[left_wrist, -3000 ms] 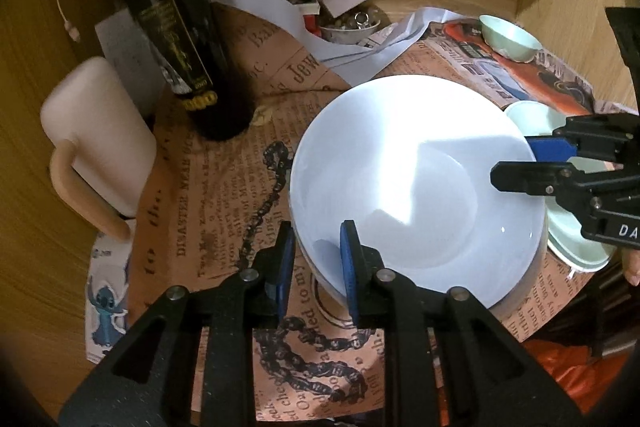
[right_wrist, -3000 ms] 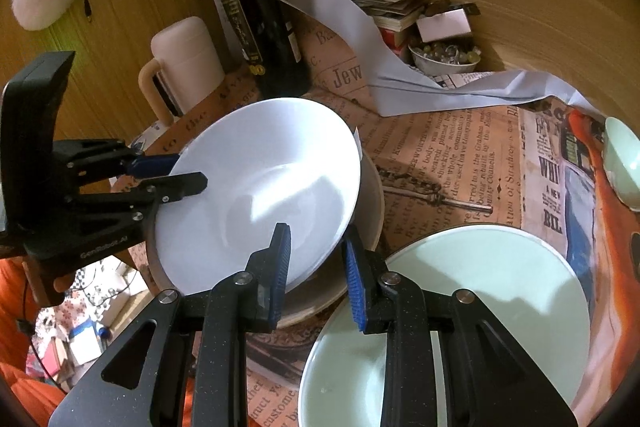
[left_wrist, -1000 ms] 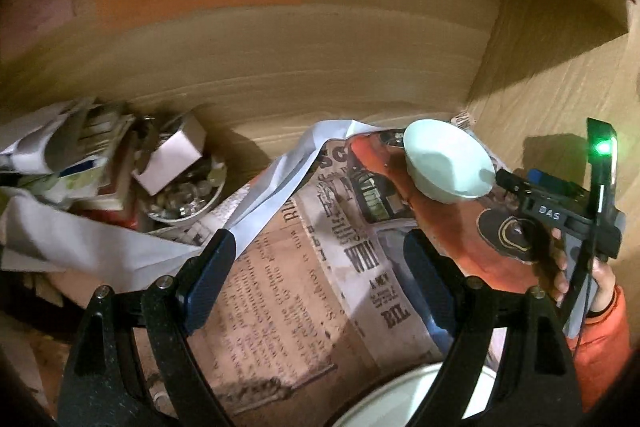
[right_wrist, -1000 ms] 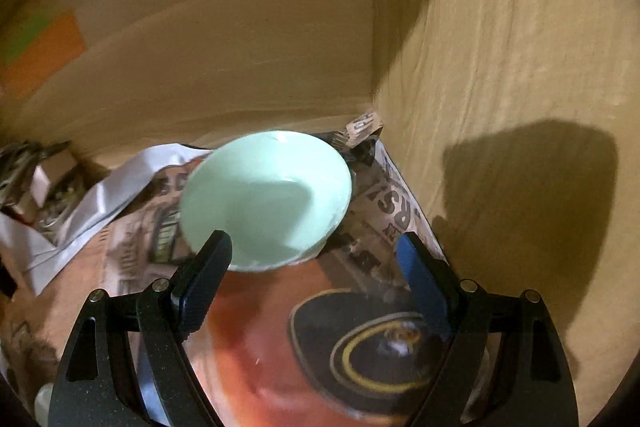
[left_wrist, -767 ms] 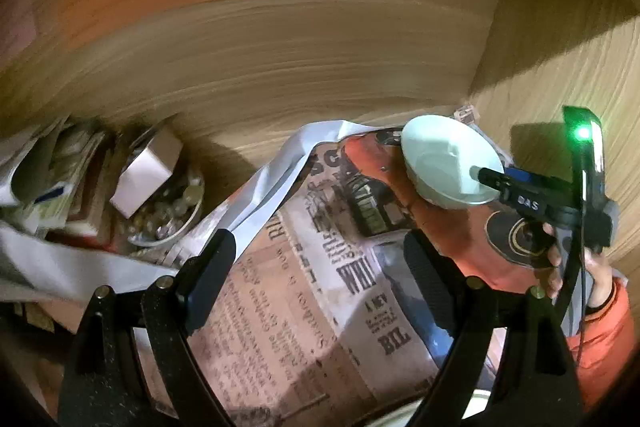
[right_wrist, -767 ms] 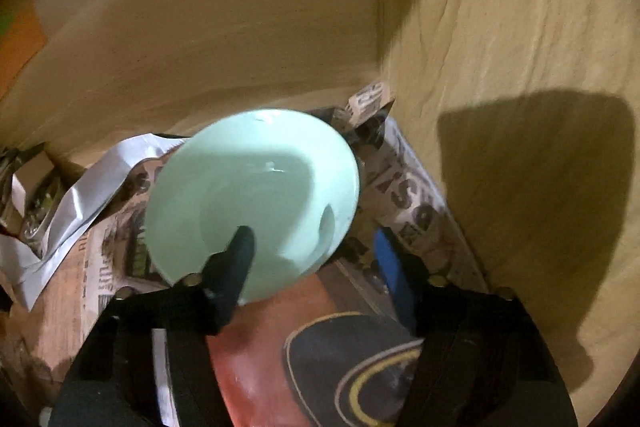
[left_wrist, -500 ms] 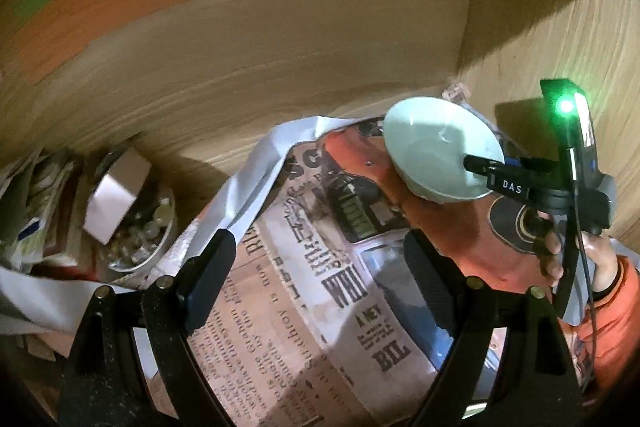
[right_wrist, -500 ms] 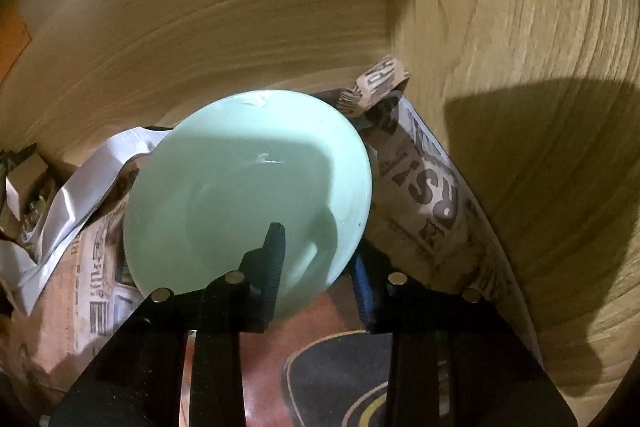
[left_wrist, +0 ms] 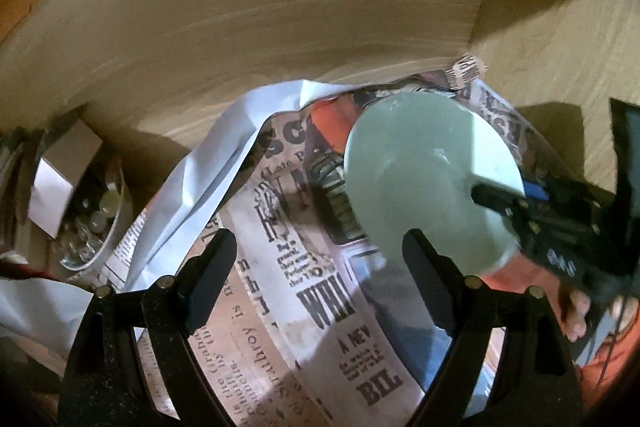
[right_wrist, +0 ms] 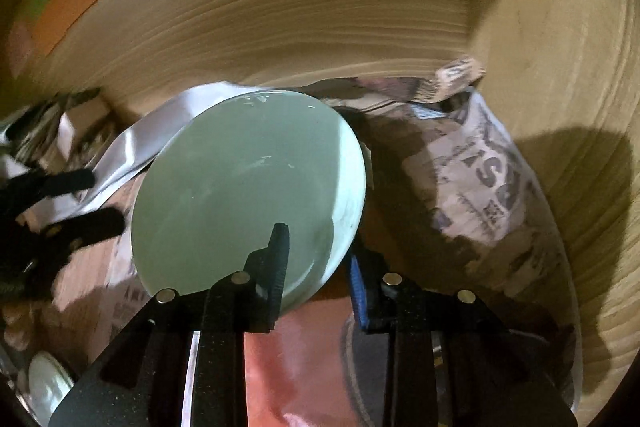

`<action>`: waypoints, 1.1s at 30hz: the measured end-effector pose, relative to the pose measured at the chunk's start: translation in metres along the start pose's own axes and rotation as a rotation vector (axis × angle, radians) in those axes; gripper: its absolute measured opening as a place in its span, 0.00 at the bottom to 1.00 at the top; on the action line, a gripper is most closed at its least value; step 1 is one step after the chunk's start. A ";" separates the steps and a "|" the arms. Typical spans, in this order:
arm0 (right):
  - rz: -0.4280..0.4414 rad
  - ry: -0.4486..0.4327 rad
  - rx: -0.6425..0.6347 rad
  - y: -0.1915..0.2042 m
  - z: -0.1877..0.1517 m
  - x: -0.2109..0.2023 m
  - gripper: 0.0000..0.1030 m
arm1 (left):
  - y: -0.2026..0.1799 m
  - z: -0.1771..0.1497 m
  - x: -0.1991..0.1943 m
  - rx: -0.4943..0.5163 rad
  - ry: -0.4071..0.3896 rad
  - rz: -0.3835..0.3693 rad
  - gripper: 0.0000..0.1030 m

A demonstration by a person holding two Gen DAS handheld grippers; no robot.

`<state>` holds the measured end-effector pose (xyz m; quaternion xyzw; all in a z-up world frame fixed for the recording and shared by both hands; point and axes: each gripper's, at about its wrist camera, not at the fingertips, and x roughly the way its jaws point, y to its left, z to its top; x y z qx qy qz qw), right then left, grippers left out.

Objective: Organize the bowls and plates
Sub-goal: 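Grasp the mint-green bowl rim with the right tool, then lift the mint-green bowl and carry it over the stack with the right tool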

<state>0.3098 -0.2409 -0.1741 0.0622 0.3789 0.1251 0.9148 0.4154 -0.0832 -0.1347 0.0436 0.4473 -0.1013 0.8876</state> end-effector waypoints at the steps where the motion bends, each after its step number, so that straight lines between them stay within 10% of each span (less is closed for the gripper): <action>1: 0.014 0.002 -0.008 0.001 -0.001 -0.001 0.24 | 0.001 0.000 0.003 -0.005 0.005 0.000 0.75; 11: 0.060 0.010 -0.042 0.001 0.000 -0.001 0.25 | -0.002 -0.004 0.027 0.027 0.089 -0.060 0.13; 33: 0.044 -0.061 -0.070 0.036 0.005 -0.042 0.24 | -0.004 -0.009 -0.038 0.048 -0.006 -0.057 0.13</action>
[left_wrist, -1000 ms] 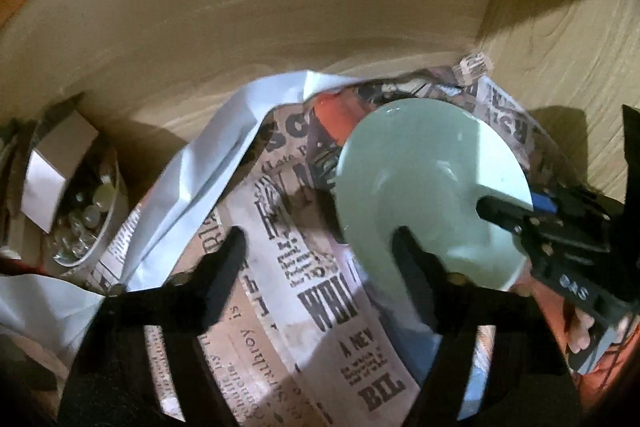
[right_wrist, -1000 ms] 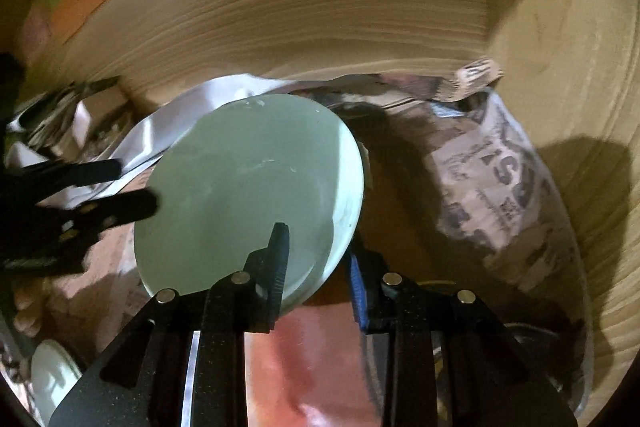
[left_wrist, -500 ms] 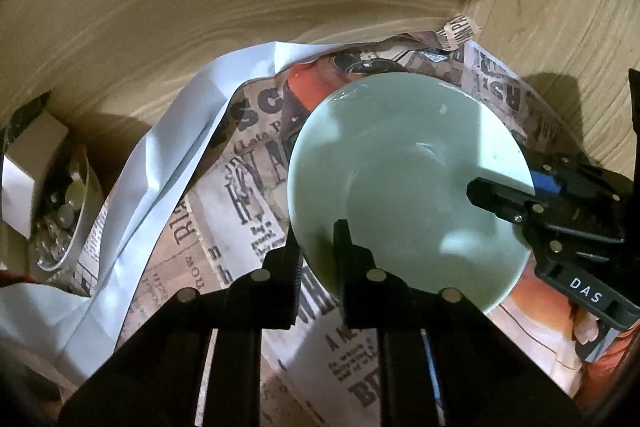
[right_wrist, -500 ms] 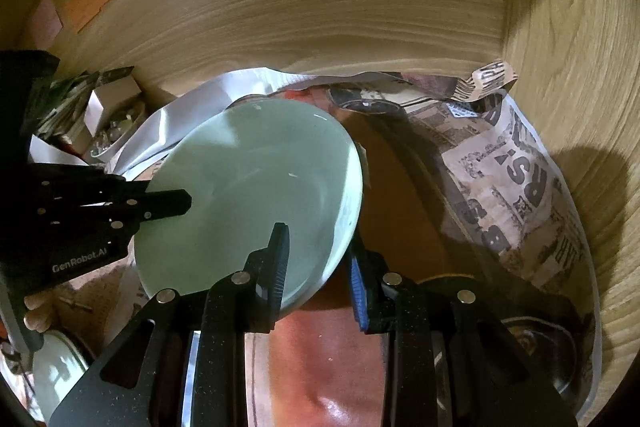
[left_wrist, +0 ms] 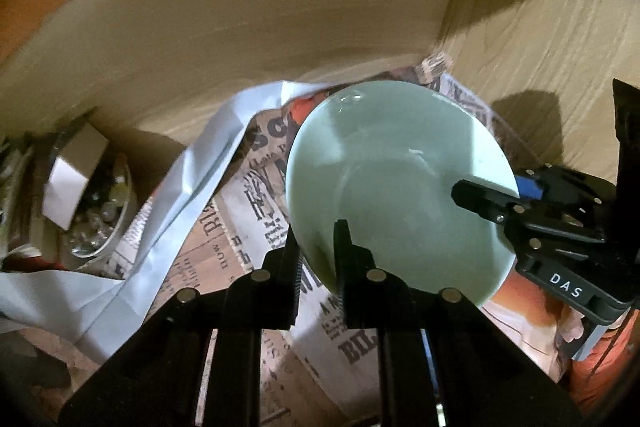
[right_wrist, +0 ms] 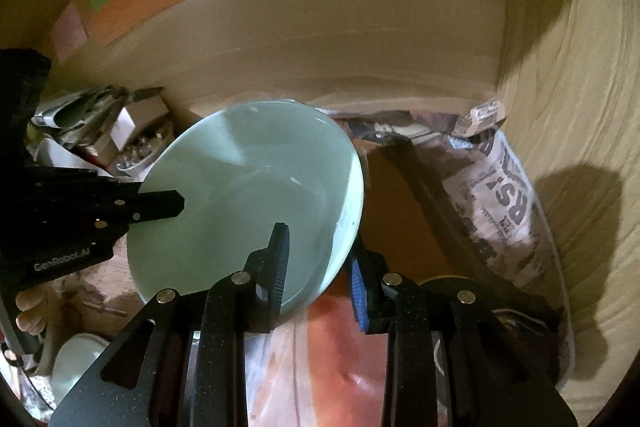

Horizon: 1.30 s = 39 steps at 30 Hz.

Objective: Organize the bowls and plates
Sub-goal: 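Lift the mint-green bowl and carry it over the stack with the right tool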

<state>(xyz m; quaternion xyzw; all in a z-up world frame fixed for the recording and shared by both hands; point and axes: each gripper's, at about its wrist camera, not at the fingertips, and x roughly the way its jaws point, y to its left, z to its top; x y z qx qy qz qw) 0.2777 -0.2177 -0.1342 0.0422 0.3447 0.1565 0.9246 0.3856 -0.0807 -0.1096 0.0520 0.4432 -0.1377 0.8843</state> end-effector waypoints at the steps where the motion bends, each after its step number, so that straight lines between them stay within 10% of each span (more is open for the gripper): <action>1: -0.005 -0.006 -0.002 0.002 0.000 -0.003 0.24 | 0.000 -0.002 -0.006 -0.001 -0.010 0.001 0.13; 39: 0.077 -0.099 -0.158 0.129 -0.032 -0.068 0.24 | 0.049 -0.122 -0.149 -0.106 -0.211 0.052 0.14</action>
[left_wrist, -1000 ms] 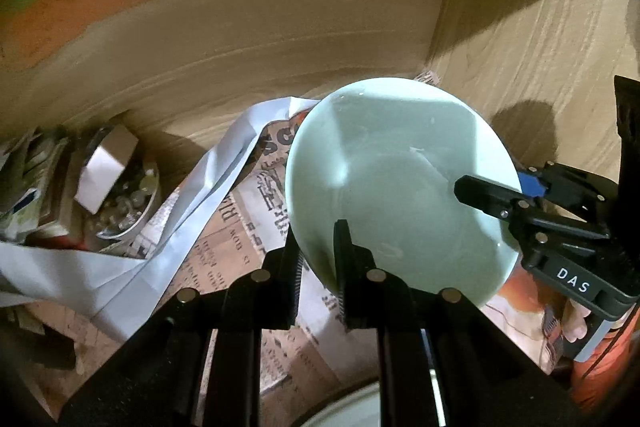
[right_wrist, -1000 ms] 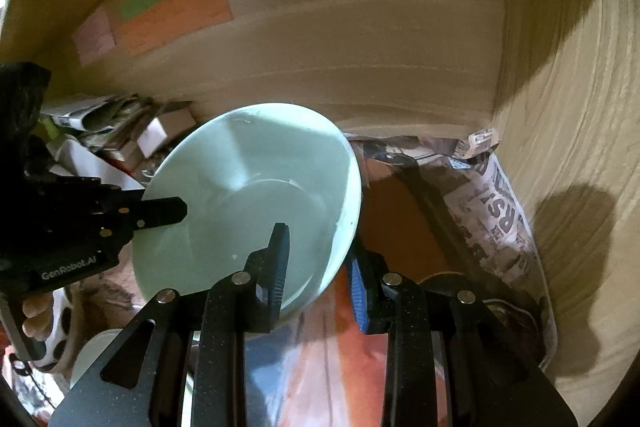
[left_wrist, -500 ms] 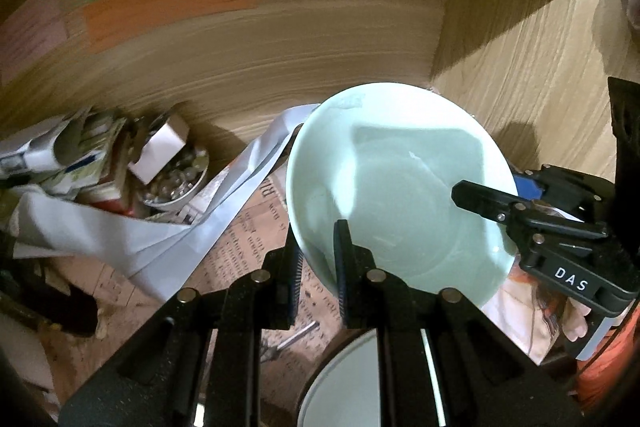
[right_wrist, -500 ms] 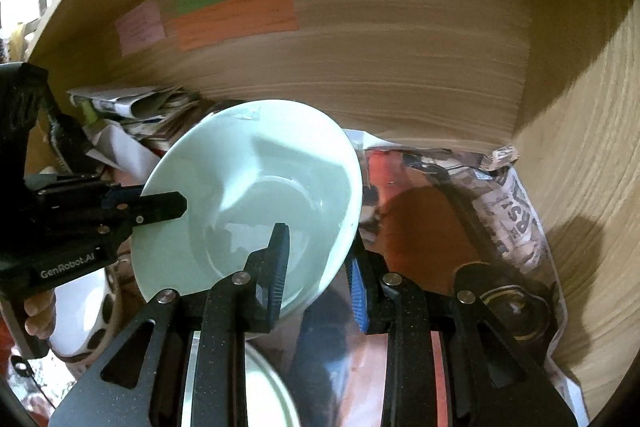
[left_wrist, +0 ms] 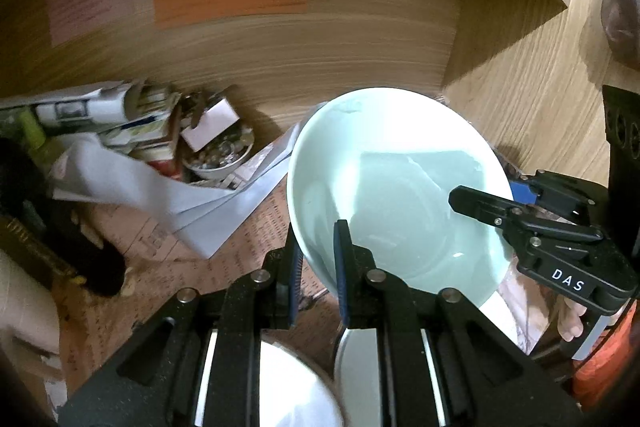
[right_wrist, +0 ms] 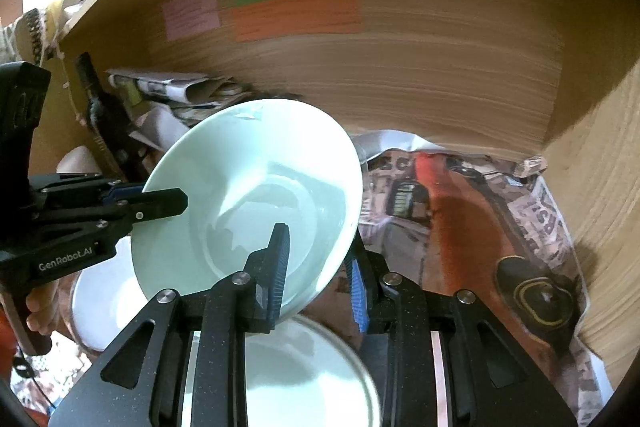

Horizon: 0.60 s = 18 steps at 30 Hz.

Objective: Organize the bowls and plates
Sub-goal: 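Lift the mint-green bowl and carry it over the stack with the right tool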

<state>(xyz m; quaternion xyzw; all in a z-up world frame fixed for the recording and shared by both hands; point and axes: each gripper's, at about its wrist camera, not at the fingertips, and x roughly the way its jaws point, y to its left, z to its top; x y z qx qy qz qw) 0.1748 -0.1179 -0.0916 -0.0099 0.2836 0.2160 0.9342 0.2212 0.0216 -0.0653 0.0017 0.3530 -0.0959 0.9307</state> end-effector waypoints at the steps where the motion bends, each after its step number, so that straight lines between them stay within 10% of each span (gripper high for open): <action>1: 0.005 -0.001 -0.003 0.003 -0.001 0.000 0.24 | 0.003 -0.003 -0.003 -0.003 -0.001 0.005 0.13; 18: 0.108 0.000 -0.085 0.068 -0.017 0.006 0.24 | 0.048 -0.062 -0.050 -0.080 -0.010 0.077 0.13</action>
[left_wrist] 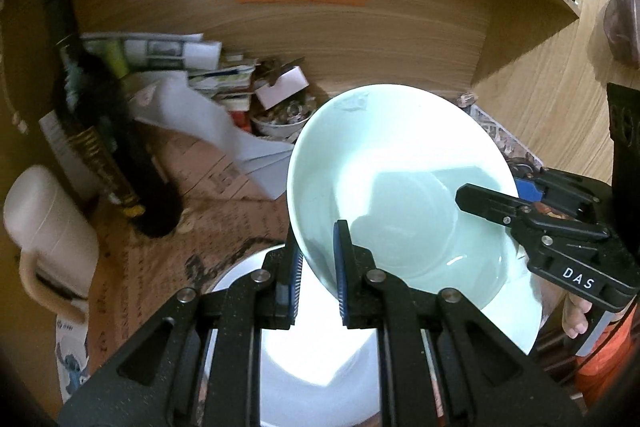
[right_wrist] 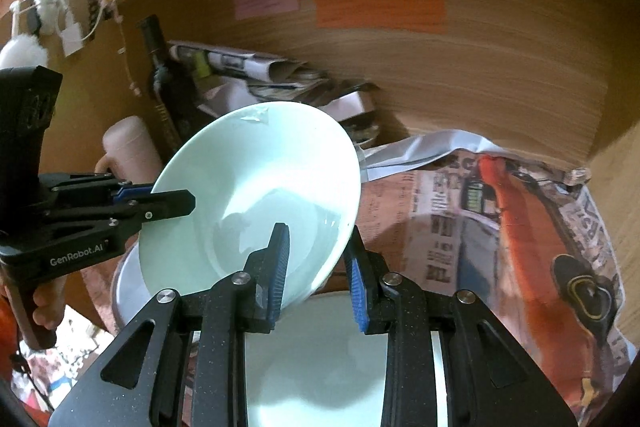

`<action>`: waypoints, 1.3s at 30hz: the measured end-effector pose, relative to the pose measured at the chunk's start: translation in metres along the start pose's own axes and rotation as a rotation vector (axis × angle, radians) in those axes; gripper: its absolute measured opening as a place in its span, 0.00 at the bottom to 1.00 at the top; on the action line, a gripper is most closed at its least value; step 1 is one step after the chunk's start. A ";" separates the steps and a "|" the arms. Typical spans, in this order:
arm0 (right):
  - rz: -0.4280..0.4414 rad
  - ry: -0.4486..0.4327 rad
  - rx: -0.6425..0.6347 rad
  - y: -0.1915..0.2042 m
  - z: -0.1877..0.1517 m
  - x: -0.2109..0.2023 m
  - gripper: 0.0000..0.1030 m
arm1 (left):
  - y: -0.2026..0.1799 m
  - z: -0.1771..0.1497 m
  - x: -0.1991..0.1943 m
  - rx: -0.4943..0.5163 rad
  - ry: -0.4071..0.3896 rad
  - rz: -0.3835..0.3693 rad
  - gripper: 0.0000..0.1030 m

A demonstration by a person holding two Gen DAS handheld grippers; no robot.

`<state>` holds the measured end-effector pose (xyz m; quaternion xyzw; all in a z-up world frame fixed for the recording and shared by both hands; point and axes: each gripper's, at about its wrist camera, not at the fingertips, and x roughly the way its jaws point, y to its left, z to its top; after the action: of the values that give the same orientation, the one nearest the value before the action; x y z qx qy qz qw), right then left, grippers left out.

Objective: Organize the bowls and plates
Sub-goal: 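Lift the mint-green bowl and carry it over the stack with the right tool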

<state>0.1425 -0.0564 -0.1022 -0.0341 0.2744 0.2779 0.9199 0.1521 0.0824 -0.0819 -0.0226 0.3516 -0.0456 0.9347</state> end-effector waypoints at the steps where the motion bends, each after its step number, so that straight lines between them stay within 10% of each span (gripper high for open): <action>1: 0.006 0.001 -0.003 0.003 0.000 0.001 0.24 | 0.003 -0.004 -0.003 -0.005 -0.001 0.005 0.13; 39: 0.118 0.134 -0.118 0.068 -0.030 0.043 0.25 | 0.053 -0.071 -0.019 -0.088 0.066 0.115 0.13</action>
<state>0.1219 0.0159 -0.1443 -0.0903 0.3199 0.3443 0.8780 0.0945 0.1364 -0.1272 -0.0419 0.3846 0.0232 0.9218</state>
